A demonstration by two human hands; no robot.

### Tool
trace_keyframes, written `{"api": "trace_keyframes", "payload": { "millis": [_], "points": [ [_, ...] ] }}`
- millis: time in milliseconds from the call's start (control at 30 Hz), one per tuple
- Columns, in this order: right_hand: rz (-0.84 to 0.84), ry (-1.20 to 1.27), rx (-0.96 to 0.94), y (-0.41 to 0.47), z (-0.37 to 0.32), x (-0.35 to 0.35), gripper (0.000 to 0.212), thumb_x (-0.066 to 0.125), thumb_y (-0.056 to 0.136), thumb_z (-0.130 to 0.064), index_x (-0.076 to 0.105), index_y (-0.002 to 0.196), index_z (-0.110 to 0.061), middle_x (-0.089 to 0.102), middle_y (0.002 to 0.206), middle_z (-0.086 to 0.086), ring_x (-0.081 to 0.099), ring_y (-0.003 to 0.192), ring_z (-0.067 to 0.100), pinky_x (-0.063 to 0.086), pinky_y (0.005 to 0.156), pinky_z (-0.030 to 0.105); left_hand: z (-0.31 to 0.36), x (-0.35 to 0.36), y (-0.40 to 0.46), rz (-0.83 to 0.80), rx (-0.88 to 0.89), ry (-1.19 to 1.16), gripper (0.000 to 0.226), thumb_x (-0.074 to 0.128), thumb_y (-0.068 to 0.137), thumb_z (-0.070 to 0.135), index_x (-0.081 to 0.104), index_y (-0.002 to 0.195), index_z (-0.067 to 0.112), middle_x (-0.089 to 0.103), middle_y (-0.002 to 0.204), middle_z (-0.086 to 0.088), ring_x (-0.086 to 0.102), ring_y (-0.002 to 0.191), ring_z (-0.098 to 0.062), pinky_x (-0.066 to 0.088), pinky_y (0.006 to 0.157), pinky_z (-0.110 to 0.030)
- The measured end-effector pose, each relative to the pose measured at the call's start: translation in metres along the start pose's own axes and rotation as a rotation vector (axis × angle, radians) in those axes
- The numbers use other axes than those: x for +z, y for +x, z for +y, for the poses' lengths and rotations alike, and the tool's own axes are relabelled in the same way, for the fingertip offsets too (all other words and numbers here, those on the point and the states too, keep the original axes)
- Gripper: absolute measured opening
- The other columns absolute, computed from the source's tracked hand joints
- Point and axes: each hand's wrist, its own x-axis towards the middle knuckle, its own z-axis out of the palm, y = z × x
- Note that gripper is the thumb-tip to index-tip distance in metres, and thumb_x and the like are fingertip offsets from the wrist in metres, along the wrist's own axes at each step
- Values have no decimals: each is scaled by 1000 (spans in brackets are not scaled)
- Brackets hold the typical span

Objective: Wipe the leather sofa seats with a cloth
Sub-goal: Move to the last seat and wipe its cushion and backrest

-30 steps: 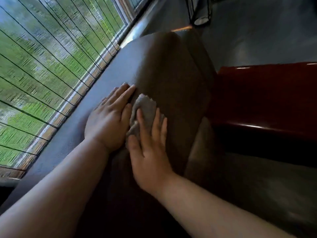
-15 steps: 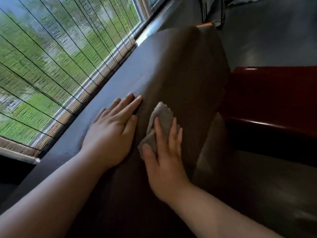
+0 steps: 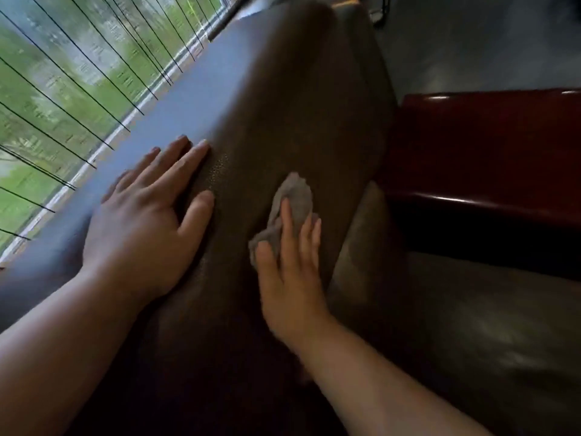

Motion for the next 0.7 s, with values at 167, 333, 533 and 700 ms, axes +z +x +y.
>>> {"api": "trace_keyframes", "payload": {
  "millis": [167, 333, 533, 700],
  "points": [
    [98, -80, 98, 59, 4, -5, 76, 3, 92, -72, 5, 163, -44, -18, 173, -3, -27, 155, 22, -13, 128, 48, 4, 0, 0, 15, -23, 16, 70, 32, 92, 71, 27, 161, 54, 27, 169, 20, 22, 159, -11, 17, 130, -36],
    [-49, 77, -120, -57, -41, 12, 62, 18, 99, -63, -15, 152, -65, -36, 164, -17, -37, 150, 10, -8, 126, 42, 6, -3, -2, 6, -17, 45, 75, 34, 90, 73, 26, 161, 52, 26, 170, 18, 21, 159, -12, 20, 130, -44],
    [144, 7, 202, 86, 38, -28, 57, 18, 110, -50, 5, 164, -40, -11, 173, -5, -16, 159, 18, -13, 126, 34, 3, 0, -3, 19, -2, 20, 77, 37, 88, 77, 28, 160, 53, 26, 170, 20, 22, 159, -12, 20, 128, -43],
    [72, -41, 208, 18, 35, -3, 58, 11, 107, -56, 1, 163, -47, -18, 172, -14, -24, 155, 11, -10, 126, 35, 4, -3, -3, 15, -17, 20, 77, 41, 87, 76, 28, 160, 54, 28, 169, 19, 23, 158, -12, 18, 125, -37]
  ]
}}
